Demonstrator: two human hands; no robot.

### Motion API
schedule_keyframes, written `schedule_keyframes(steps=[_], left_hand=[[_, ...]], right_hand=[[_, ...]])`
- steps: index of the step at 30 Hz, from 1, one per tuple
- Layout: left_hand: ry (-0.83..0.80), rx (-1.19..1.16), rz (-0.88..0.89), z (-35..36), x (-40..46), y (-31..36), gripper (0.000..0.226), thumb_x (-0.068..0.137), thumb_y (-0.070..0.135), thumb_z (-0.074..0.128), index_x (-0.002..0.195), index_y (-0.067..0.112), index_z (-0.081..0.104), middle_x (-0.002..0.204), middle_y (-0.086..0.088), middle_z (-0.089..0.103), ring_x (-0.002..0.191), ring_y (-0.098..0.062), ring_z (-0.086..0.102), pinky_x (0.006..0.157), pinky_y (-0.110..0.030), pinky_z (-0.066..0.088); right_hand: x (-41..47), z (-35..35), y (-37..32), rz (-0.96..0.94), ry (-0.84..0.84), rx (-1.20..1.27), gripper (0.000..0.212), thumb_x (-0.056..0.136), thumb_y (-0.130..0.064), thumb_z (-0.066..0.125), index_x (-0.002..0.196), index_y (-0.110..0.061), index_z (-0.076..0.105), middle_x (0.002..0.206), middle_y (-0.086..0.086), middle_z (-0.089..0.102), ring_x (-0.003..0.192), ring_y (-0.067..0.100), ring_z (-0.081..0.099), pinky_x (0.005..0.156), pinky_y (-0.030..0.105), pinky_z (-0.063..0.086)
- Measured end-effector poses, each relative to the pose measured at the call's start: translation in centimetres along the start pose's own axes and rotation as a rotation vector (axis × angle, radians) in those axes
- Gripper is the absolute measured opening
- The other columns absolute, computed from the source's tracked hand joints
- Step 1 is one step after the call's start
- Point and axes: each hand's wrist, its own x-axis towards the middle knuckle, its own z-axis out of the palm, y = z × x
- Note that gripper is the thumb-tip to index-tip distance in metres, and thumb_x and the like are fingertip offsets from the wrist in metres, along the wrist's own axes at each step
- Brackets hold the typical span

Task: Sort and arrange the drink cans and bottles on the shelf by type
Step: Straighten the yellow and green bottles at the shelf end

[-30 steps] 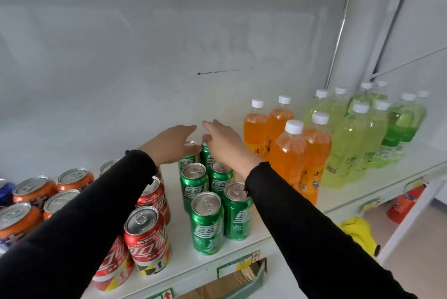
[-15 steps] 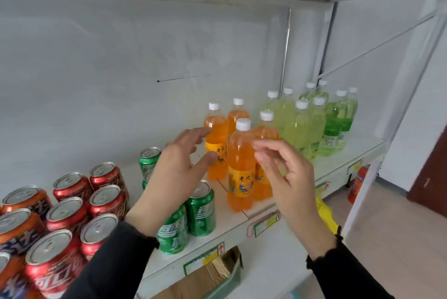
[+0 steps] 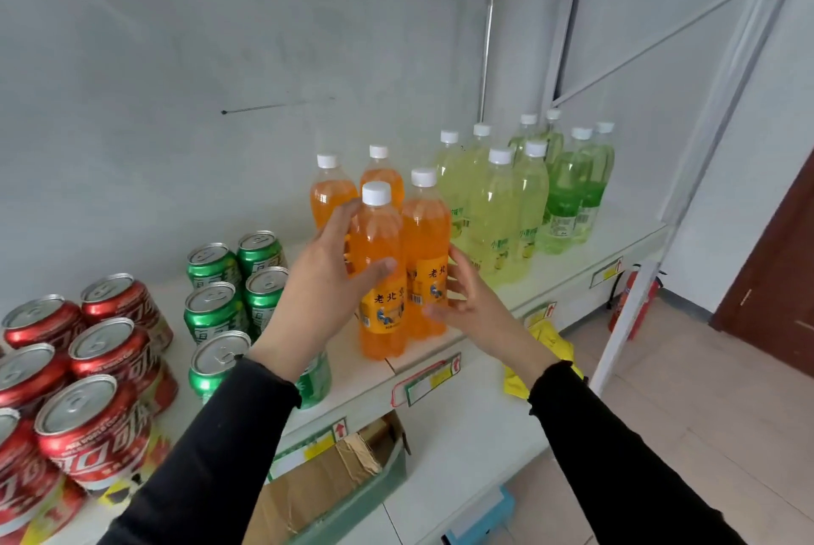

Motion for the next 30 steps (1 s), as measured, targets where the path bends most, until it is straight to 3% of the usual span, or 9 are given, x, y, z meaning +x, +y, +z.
schedule_keyframes(steps=[2, 6, 9, 12, 16, 20, 22, 26, 30], left_hand=[[0.042, 0.027, -0.008, 0.5, 0.0, 0.4, 0.073, 0.084, 0.046, 0.073, 0.144, 0.038, 0.032, 0.130, 0.012, 0.056, 0.094, -0.003, 0.059, 0.076, -0.025, 0.053], [0.113, 0.126, -0.028, 1.7, -0.2, 1.1, 0.073, 0.086, 0.046, 0.072, 0.146, 0.030, 0.033, 0.136, 0.007, 0.053, 0.081, -0.002, 0.049, 0.065, -0.008, 0.035], [0.133, 0.161, -0.048, 2.2, -0.2, 1.5, 0.074, 0.088, 0.044, 0.071, 0.149, 0.027, 0.032, 0.136, 0.005, 0.053, 0.086, -0.004, 0.048, 0.066, -0.006, 0.033], [0.123, 0.151, -0.071, 2.3, -0.2, 1.2, 0.073, 0.089, 0.042, 0.069, 0.149, 0.029, 0.030, 0.137, 0.003, 0.055, 0.103, -0.010, 0.056, 0.079, -0.019, 0.043], [0.081, 0.179, -0.137, 2.2, 0.0, 1.4, 0.075, 0.089, 0.047, 0.065, 0.151, 0.033, 0.025, 0.146, 0.002, 0.051, 0.129, -0.018, 0.051, 0.100, -0.043, 0.047], [0.061, 0.175, -0.161, 2.6, -0.4, 2.5, 0.077, 0.091, 0.048, 0.061, 0.153, 0.034, 0.019, 0.148, 0.000, 0.048, 0.116, -0.009, 0.053, 0.101, -0.041, 0.049], [0.089, 0.162, -0.189, 3.3, -0.9, 2.9, 0.083, 0.091, 0.047, 0.062, 0.156, 0.037, 0.012, 0.154, 0.001, 0.043, 0.128, -0.013, 0.050, 0.106, -0.043, 0.045], [0.386, 0.199, -0.188, 5.7, -1.9, 5.6, 0.092, 0.090, 0.037, 0.069, 0.159, 0.030, 0.009, 0.164, 0.004, 0.020, 0.150, -0.013, 0.020, 0.119, -0.041, 0.023], [0.496, 0.363, 0.122, 9.0, -1.3, 9.2, 0.071, 0.095, 0.017, 0.064, 0.155, 0.010, 0.027, 0.162, -0.007, 0.022, 0.151, -0.018, 0.016, 0.121, -0.044, 0.021]], right_hand=[[0.5, 0.2, 0.6, -0.005, 0.017, -0.057, 0.099, 0.083, -0.033, 0.081, 0.157, -0.041, 0.016, 0.142, -0.011, 0.052, 0.125, 0.001, 0.053, 0.107, 0.045, 0.048], [0.8, 0.7, 1.3, -0.082, 0.080, -0.133, 0.093, 0.087, -0.026, 0.078, 0.151, -0.052, 0.015, 0.127, -0.034, 0.054, 0.113, -0.020, 0.051, 0.102, 0.034, 0.049], [0.9, 0.7, 1.6, -0.138, 0.107, -0.179, 0.095, 0.087, -0.027, 0.077, 0.152, -0.051, 0.011, 0.136, -0.027, 0.053, 0.115, -0.015, 0.053, 0.100, 0.029, 0.046], [1.4, 0.4, 1.9, -0.177, 0.095, -0.218, 0.097, 0.087, -0.027, 0.076, 0.153, -0.048, 0.009, 0.144, -0.019, 0.051, 0.125, 0.000, 0.053, 0.102, 0.030, 0.044], [2.0, -0.1, 2.5, -0.208, 0.061, -0.211, 0.097, 0.087, -0.025, 0.076, 0.154, -0.047, 0.009, 0.145, -0.018, 0.050, 0.127, 0.003, 0.054, 0.105, 0.034, 0.045], [2.1, -0.6, 3.2, -0.216, 0.035, -0.158, 0.097, 0.087, -0.027, 0.075, 0.154, -0.050, 0.009, 0.146, -0.023, 0.048, 0.127, -0.002, 0.051, 0.107, 0.033, 0.044], [1.9, -1.2, 3.7, -0.219, 0.000, -0.151, 0.095, 0.088, -0.031, 0.074, 0.156, -0.048, 0.008, 0.149, -0.022, 0.046, 0.131, -0.001, 0.049, 0.110, 0.035, 0.044], [0.7, -3.9, 4.8, -0.236, 0.033, -0.117, 0.073, 0.093, -0.038, 0.068, 0.155, -0.038, 0.029, 0.146, -0.016, 0.050, 0.129, 0.001, 0.050, 0.110, 0.037, 0.045], [0.1, -8.7, 5.9, -0.351, 0.240, -0.036, 0.043, 0.097, -0.034, 0.066, 0.136, -0.022, 0.055, 0.118, -0.010, 0.064, 0.110, 0.005, 0.061, 0.095, 0.037, 0.054]])
